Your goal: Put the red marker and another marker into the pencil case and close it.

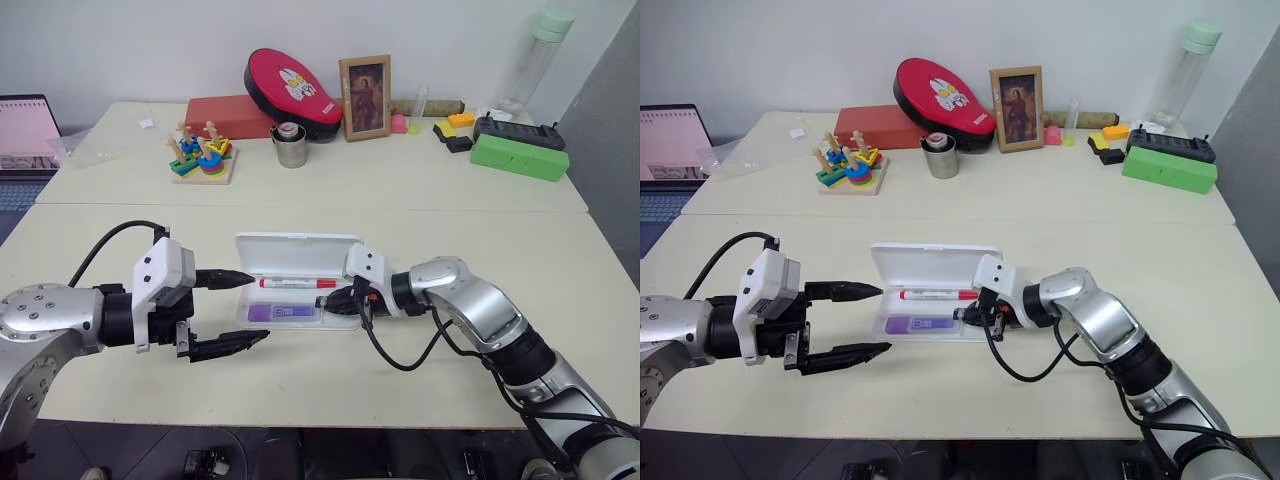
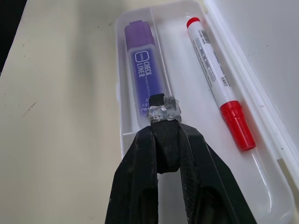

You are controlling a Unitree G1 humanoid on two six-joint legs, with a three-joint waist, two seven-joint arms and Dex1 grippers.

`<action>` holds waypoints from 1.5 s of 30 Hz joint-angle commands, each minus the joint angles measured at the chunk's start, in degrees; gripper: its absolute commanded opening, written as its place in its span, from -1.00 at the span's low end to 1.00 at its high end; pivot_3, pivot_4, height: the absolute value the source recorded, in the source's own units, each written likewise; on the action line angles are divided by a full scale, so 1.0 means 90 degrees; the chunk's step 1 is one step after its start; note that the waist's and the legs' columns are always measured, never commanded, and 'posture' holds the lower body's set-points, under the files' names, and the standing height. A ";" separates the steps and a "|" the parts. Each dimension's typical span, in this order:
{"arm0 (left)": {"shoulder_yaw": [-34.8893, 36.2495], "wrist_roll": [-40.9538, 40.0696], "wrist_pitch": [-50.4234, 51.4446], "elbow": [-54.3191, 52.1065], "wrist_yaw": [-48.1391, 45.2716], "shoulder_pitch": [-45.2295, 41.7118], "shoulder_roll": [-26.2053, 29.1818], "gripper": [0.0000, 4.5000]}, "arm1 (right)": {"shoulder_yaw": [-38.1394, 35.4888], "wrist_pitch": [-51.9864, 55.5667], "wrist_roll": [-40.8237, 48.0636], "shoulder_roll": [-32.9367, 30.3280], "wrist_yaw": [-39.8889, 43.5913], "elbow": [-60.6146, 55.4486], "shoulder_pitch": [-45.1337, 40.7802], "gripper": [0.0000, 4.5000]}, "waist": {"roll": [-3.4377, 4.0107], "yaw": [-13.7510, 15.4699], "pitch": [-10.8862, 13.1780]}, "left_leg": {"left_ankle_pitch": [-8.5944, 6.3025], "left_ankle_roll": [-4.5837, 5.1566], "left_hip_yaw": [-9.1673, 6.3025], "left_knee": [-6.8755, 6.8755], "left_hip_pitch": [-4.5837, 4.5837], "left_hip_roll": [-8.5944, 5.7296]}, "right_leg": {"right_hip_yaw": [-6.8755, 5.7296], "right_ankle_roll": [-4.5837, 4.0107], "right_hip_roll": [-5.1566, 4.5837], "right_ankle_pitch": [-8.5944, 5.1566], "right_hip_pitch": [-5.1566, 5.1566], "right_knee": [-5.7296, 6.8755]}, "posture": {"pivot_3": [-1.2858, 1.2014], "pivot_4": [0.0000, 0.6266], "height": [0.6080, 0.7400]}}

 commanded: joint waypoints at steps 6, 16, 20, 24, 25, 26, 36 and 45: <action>-0.0025 -0.0001 -0.0073 -0.0011 -0.0007 -0.0211 0.0054 1.00 | -0.0091 -0.0139 0.0023 -0.0284 0.0235 -0.0210 0.0092 -0.87 | 0.0000 0.0004 0.0000 | 0.0000 0.0000 0.0000 0.0000 0.0000 0.0000 | 0.0000 0.0000 0.0000 0.0000 0.0001 0.0000 | 0.03 -0.52 1.00; -0.0158 0.0072 -0.0111 0.0089 -0.0083 -0.0381 0.0061 1.00 | -0.0301 -0.0103 0.0196 -0.0258 0.0238 -0.0371 0.0089 0.27 | 0.0000 0.0003 0.0000 | 0.0000 0.0000 0.0000 0.0000 0.0000 0.0000 | 0.0000 0.0001 0.0000 -0.0001 0.0001 0.0000 | 0.03 -0.52 1.00; -0.0166 0.0075 -0.0110 0.0080 -0.0073 -0.0401 0.0051 1.00 | -0.0557 -0.0191 0.0366 -0.0130 0.0240 -0.0413 -0.0013 0.65 | 0.0000 0.0002 0.0000 | 0.0000 0.0000 0.0000 0.0000 0.0000 0.0000 | 0.0000 0.0001 0.0000 0.0000 0.0001 0.0000 | 0.03 -0.52 1.00; 0.0023 -0.0042 -0.0004 0.0020 0.0094 -0.0378 -0.0009 1.00 | -0.1598 0.0120 0.1542 0.0319 0.0367 -0.0746 -0.0302 0.99 | 0.0001 -0.0003 0.0001 | 0.0000 0.0000 0.0000 0.0000 0.0000 0.0000 | 0.0000 0.0001 0.0000 0.0000 0.0001 0.0000 | 0.03 -0.52 1.00; 0.0155 -0.0146 0.0071 0.0008 0.0204 -0.0369 -0.0067 1.00 | -0.1908 0.0213 0.1824 0.0493 0.0261 -0.0692 -0.0525 0.99 | 0.0001 -0.0018 0.0001 | 0.0000 0.0000 0.0000 -0.0001 0.0000 0.0000 | 0.0000 0.0001 0.0000 0.0000 0.0000 0.0001 | 0.03 -0.52 1.00; 0.0265 -0.0241 0.0133 -0.0001 0.0306 -0.0360 -0.0124 1.00 | -0.2117 0.0269 0.1968 0.0627 0.0118 -0.0587 -0.0730 0.99 | 0.0002 -0.0027 0.0002 | 0.0000 0.0000 0.0000 -0.0001 0.0000 0.0000 | 0.0000 0.0000 0.0000 0.0000 0.0000 0.0002 | 0.03 -0.52 1.00; 0.1432 -0.1188 0.0520 -0.0170 0.1511 -0.0187 -0.0833 1.00 | -0.1729 -0.0481 0.0180 0.1305 -0.1681 0.2736 -0.2683 0.14 | 0.0003 -0.0016 0.0002 | 0.0000 0.0000 0.0000 -0.0003 0.0000 0.0000 | 0.0000 -0.0003 0.0000 0.0003 -0.0003 0.0004 | 0.03 -0.52 1.00; 0.1833 -0.1645 0.0548 -0.0381 0.1851 0.0221 -0.0963 1.00 | -0.0761 -0.0932 -0.0545 0.1102 -0.0815 0.2734 -0.2437 -0.76 | 0.0003 -0.0009 0.0002 | 0.0001 -0.0001 0.0002 -0.0009 -0.0023 0.0000 | 0.0001 -0.0005 0.0000 0.0003 -0.0029 0.0004 | 0.03 -0.52 1.00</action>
